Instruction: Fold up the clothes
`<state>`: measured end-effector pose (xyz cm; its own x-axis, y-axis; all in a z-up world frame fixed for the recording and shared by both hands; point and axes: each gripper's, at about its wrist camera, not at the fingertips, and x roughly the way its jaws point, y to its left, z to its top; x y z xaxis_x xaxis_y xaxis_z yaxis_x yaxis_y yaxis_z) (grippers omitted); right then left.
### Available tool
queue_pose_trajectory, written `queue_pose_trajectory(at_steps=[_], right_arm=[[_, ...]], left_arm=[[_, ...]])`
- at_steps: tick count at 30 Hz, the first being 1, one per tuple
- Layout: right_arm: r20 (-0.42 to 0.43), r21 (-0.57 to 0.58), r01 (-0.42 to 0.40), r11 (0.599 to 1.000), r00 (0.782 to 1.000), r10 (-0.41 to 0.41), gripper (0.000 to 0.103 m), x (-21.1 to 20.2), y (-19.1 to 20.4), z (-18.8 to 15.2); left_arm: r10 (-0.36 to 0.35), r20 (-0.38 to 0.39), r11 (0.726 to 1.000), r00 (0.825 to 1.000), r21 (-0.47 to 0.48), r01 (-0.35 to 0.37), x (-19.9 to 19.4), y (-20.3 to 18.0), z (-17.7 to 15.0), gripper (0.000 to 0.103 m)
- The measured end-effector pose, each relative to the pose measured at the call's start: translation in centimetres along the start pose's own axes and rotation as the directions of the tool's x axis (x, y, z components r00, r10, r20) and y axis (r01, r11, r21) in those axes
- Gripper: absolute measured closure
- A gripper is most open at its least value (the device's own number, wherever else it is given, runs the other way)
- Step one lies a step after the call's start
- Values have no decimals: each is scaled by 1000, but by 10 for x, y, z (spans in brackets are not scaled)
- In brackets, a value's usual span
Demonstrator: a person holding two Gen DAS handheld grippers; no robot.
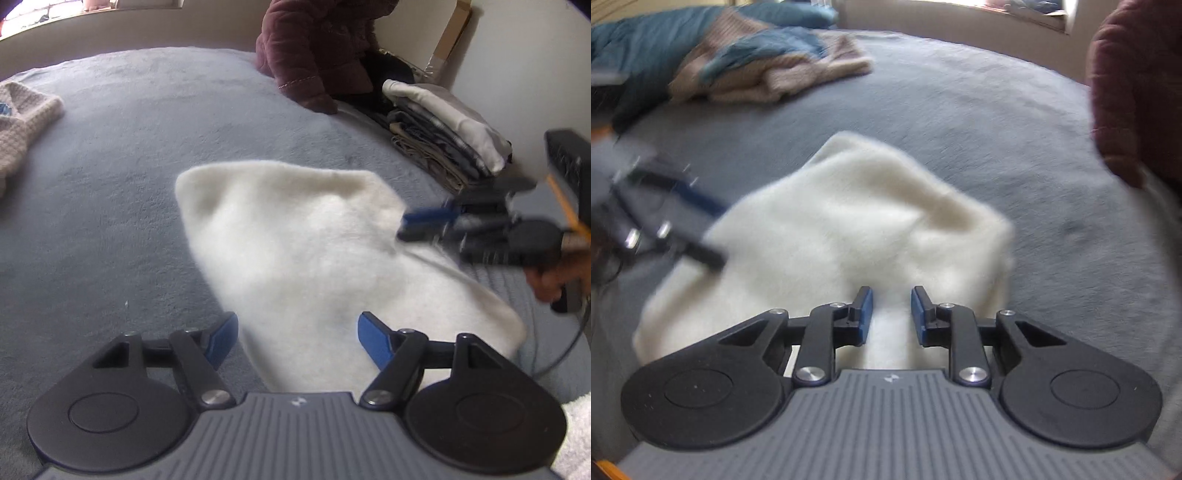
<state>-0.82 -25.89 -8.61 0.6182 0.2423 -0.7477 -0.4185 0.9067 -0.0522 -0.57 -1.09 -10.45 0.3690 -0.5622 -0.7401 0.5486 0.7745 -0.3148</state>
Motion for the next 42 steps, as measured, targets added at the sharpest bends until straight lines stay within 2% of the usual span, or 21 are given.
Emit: queue_pose_trajectory(at_steps=[2,5,7,9,11,12,13,14,18,20,23,24,26,28,30,33,36,39,42], right_arm=[[54,3,-19,1000,998,19,82,-26,-6,7],[109,-25,-127,992,986,129,81,-62,-4,9],[82,-83,-196,977,976,202,81,-74,7,4],[4,-139,-247,959,968,250,81,-70,20,-7],[-134,-245,-184,952,979,155,81,-42,36,-30],[-158,-309,-150,939,982,104,81,-30,43,-44],[-142,-336,-129,933,986,85,81,-26,47,-53],[-126,-315,-121,941,988,85,81,-27,47,-54],[-92,-282,-72,957,995,48,80,-51,45,-45],[-81,-321,-87,943,995,64,79,-67,48,-42],[-123,-318,-236,918,971,207,78,-80,55,-40],[-152,-336,-258,906,964,218,78,-74,59,-43],[-226,-416,-206,886,967,119,78,-52,72,-59],[-250,-473,-166,866,967,49,78,-30,79,-80],[-235,-483,-142,864,972,29,78,-22,83,-87],[-232,-478,-130,869,973,18,78,-28,85,-82],[-216,-478,-136,868,976,34,78,-47,81,-71],[-148,-420,-134,898,986,78,77,-70,70,-54],[-44,-272,-148,951,989,141,76,-83,50,-37]], left_arm=[[-16,-24,1000,1000,-8,15,-1,-3,-4,30],[-26,-76,1000,997,3,26,5,-10,-11,29],[-4,-87,1000,996,23,6,8,-16,-13,27],[7,-94,1000,996,21,-6,10,-17,-13,26],[0,-108,1000,994,-1,0,11,-18,-14,26],[-10,-120,1000,993,-17,8,13,-17,-14,26],[-5,-118,1000,993,-17,3,12,-18,-15,26],[5,-113,1000,994,-13,-6,11,-19,-16,26],[20,-106,1000,994,5,-19,0,-21,-17,27],[7,-119,1000,993,9,-6,-2,-23,-17,27],[-26,-149,999,989,29,30,-2,-29,-19,26],[-36,-157,998,987,37,42,-2,-32,-20,24],[-22,-184,996,983,78,37,3,-39,-26,23],[3,-214,992,977,122,23,10,-47,-33,23],[33,-243,988,969,156,5,18,-53,-43,22],[31,-286,987,958,159,15,22,-55,-48,24],[47,-274,981,961,192,7,14,-56,-48,25],[42,-258,975,965,220,16,2,-56,-47,25],[26,-230,972,973,233,30,-11,-59,-41,25]])
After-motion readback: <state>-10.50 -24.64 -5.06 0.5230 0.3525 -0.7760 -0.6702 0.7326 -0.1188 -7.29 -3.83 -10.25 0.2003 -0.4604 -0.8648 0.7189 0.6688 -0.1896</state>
